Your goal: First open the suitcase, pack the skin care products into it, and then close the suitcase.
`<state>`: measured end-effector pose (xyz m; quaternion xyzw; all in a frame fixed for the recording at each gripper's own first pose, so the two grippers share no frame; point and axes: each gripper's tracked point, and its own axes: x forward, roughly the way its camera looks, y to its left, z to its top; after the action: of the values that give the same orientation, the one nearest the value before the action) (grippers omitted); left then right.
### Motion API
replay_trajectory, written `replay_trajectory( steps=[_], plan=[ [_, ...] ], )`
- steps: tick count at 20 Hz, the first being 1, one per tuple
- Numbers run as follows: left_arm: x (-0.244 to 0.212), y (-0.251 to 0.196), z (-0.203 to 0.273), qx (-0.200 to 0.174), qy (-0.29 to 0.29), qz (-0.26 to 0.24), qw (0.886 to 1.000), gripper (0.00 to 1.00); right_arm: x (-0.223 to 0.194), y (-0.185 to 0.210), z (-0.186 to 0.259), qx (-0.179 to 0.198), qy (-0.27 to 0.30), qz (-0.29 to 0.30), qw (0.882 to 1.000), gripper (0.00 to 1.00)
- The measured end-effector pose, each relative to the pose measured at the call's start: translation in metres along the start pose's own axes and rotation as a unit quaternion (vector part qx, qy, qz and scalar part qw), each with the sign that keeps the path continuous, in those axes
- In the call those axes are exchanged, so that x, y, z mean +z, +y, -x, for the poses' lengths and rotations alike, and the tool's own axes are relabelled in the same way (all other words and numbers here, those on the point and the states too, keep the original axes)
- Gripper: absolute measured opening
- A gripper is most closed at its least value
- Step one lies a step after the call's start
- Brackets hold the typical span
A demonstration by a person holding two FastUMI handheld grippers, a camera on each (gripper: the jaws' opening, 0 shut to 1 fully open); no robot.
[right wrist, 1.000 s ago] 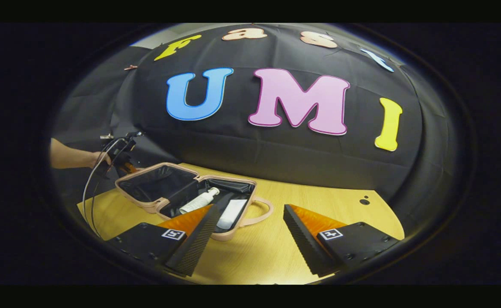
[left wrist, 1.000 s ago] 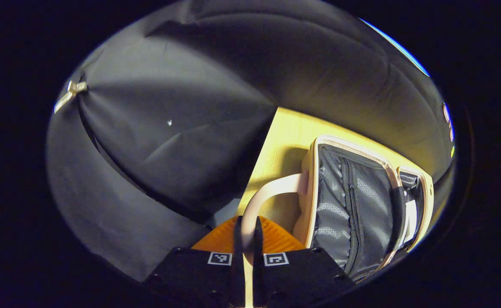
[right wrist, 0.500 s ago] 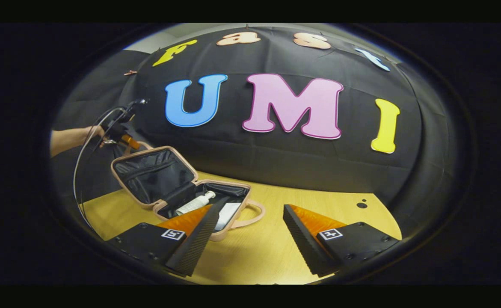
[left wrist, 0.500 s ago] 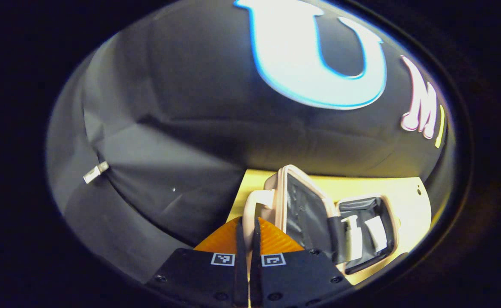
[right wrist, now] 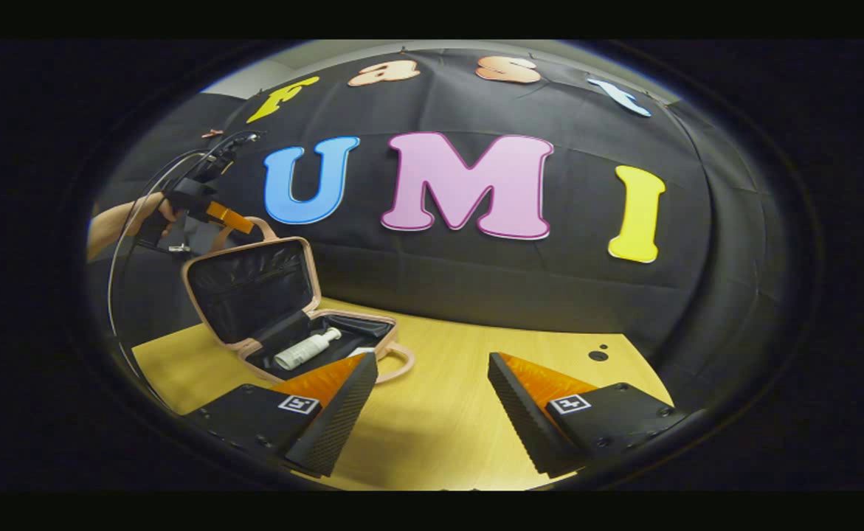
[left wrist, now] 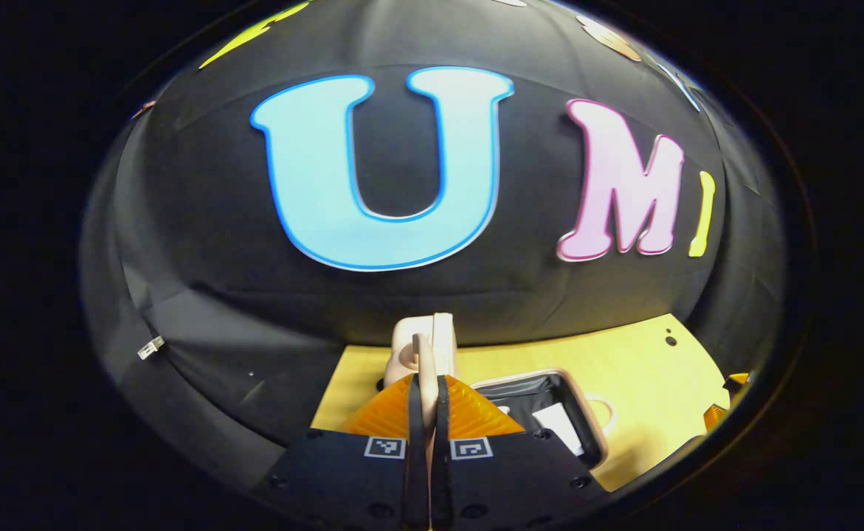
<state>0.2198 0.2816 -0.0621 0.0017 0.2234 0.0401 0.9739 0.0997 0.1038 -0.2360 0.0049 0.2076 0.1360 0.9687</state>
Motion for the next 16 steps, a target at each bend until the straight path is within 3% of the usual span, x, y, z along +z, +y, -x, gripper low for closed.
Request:
replay_trajectory(
  steps=[7,10,16],
  plan=[
    [-0.005,-0.107,-0.008,-0.047,-0.034,0.045,0.997,0.08,-0.006,-0.041,0.006,-0.004,0.000,0.023,1.000,0.97],
    [-0.022,-0.163,-0.022,-0.081,-0.027,0.071,0.994,0.08,-0.016,-0.057,0.004,-0.011,0.008,0.010,1.000,0.97],
    [-0.091,-0.251,-0.068,-0.102,-0.011,0.076,0.992,0.07,-0.034,-0.084,-0.005,-0.031,0.019,-0.011,0.999,0.97]
  ],
)
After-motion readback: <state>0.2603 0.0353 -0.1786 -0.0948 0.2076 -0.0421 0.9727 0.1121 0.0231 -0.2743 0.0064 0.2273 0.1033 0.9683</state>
